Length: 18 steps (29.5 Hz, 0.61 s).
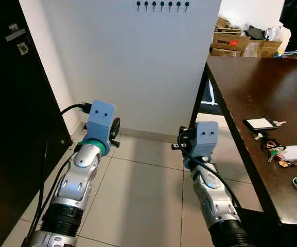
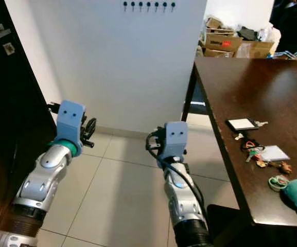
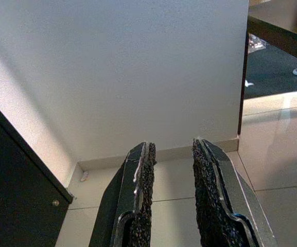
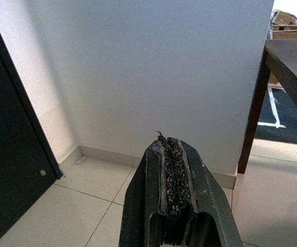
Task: Hang keys on a hook
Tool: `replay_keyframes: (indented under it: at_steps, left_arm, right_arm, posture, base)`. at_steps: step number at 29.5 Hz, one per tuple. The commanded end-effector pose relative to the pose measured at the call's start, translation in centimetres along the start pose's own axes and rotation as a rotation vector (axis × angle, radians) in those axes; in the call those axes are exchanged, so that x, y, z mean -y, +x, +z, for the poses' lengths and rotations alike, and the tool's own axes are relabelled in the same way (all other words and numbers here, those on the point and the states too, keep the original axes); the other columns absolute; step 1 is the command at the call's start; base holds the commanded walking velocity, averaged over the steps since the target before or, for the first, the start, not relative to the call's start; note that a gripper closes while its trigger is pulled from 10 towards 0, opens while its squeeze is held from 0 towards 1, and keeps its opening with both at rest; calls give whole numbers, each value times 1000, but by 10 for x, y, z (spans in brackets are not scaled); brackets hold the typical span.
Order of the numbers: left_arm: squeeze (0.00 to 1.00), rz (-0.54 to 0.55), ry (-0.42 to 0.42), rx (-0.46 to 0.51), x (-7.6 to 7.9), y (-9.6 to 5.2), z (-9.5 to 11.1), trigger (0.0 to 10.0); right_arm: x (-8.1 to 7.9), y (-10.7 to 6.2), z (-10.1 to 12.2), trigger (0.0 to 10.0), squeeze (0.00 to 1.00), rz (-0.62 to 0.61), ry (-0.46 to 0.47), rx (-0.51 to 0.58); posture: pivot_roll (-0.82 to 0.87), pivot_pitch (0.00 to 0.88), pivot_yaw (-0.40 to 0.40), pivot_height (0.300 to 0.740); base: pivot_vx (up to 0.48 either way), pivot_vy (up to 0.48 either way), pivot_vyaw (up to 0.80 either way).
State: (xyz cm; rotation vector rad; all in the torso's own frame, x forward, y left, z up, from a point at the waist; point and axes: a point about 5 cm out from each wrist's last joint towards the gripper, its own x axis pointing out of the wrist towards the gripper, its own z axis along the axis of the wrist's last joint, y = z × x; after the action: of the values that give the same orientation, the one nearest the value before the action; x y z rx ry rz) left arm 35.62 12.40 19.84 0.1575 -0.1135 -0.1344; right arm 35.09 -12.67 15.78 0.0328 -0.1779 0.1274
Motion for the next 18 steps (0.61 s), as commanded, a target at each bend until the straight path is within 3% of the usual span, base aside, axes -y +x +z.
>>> replay_keyframes:
  at_steps: [1, 18]
  left_arm:
    - [0, -2, 7, 5, -1, -1, 2, 10000]
    - [0, 1, 7, 15, -2, 2, 5, 10000]
  right_arm:
    - [-2, -1, -2, 10000, 0, 3, 11, -10]
    - [-1, 1, 0, 10000, 0, -3, 13, -8]
  posture:
    - [-52, 0, 101, 740]
    - [-56, 0, 100, 740]
  base:
    - [0, 0, 0]
    - [0, 0, 0]
